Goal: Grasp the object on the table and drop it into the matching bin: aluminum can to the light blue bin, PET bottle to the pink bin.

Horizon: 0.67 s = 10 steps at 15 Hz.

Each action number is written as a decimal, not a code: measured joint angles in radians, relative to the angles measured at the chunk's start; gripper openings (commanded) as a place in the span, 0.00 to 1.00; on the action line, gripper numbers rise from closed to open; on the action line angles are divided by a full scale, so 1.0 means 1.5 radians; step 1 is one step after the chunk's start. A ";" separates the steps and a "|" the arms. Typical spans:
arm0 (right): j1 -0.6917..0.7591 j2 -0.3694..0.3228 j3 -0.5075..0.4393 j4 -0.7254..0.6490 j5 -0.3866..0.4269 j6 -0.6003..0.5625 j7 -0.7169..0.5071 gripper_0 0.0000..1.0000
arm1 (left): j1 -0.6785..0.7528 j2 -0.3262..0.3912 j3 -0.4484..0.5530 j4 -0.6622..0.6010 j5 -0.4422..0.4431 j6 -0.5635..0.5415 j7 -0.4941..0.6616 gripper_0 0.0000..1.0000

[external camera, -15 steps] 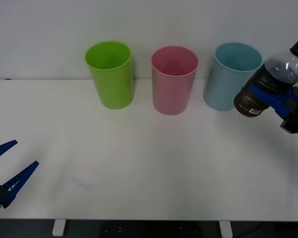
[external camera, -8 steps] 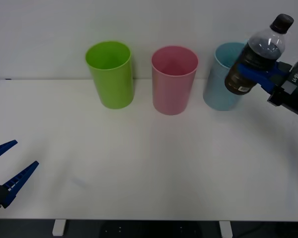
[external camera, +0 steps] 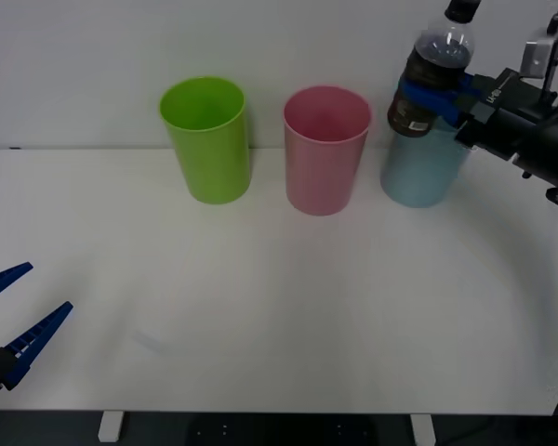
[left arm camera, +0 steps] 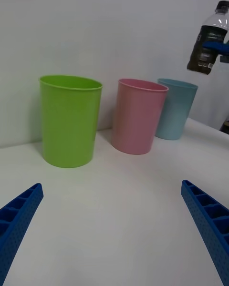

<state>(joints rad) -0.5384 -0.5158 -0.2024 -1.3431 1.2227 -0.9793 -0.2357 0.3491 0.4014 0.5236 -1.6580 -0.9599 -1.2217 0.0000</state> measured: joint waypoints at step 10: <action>-0.191 0.085 -0.002 0.206 0.174 0.005 0.012 0.00 | 0.000 0.000 0.000 0.000 0.000 0.000 0.000 1.00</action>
<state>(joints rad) -0.8252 -0.3888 -0.2054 -1.0336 1.4835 -0.9720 -0.2180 0.3491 0.4014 0.5236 -1.6581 -0.9599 -1.2217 0.0000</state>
